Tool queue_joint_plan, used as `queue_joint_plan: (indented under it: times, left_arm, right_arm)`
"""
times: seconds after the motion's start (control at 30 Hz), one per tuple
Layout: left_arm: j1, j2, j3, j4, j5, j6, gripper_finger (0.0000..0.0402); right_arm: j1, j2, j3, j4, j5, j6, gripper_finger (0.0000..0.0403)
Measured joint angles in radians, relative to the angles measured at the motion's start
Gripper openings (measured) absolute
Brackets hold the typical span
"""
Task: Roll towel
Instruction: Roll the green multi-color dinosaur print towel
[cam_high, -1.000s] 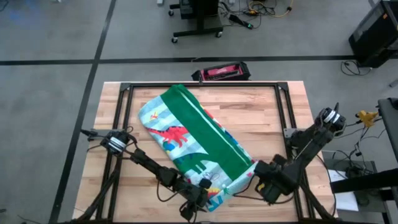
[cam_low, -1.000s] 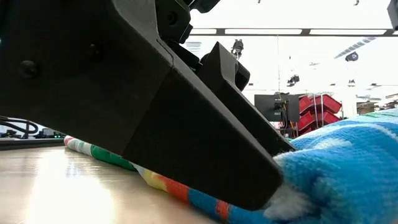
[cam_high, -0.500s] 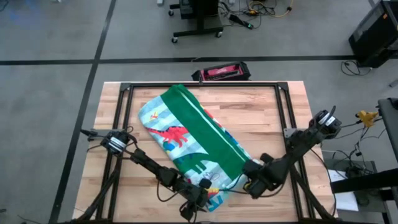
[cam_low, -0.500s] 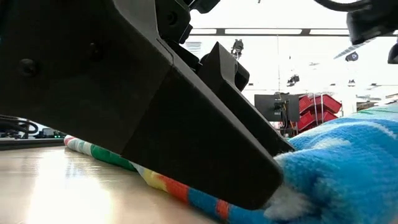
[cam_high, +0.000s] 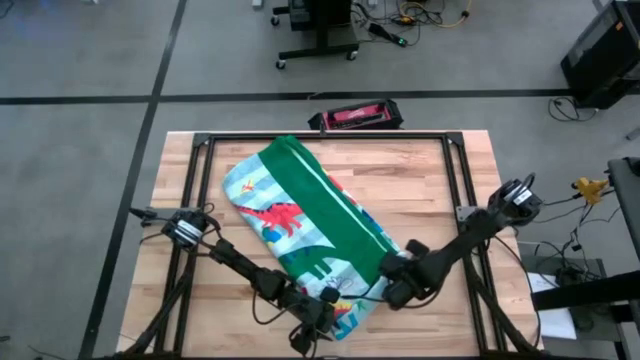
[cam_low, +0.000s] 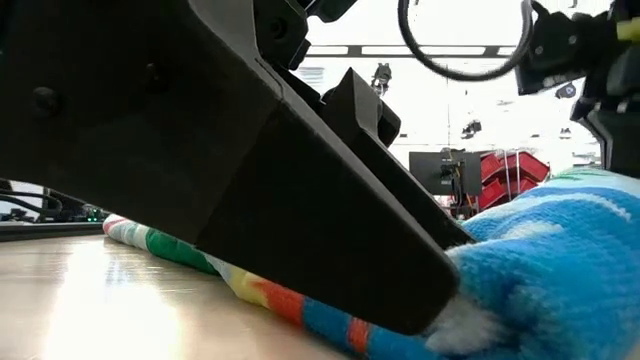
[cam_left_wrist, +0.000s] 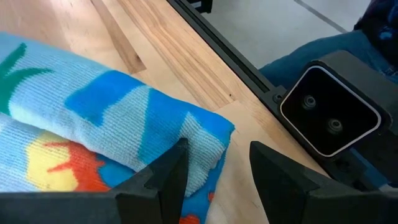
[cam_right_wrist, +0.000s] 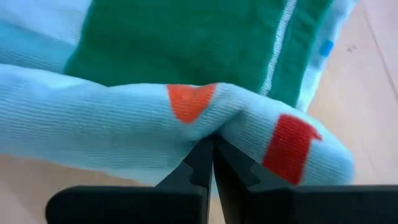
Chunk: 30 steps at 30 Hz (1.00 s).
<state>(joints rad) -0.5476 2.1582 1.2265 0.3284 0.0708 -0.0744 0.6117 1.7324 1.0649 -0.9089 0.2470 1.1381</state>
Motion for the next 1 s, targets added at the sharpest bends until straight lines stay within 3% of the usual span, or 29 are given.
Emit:
queue_joint_plan:
  times: [0.4, 0.53, 0.77, 1.0]
  left_arm:
    - [-0.001, -0.041, 0.000, -0.038, -0.003, -0.041, 0.0157]
    - [-0.001, -0.066, -0.001, -0.025, -0.053, -0.001, 0.0157]
    - [0.038, -0.070, -0.001, 0.103, -0.081, 0.079, 0.0157]
    - [0.101, -0.039, 0.000, 0.250, 0.006, 0.102, 0.0157]
  right_arm:
    - [-0.001, 0.017, -0.009, 0.010, 0.033, 0.040, 0.0000]
    - [-0.001, 0.016, -0.010, 0.017, 0.045, 0.039, 0.0000]
    - [0.000, 0.017, -0.011, 0.032, 0.045, 0.039, 0.0000]
    - [-0.001, 0.017, -0.011, 0.051, 0.045, 0.041, 0.0000]
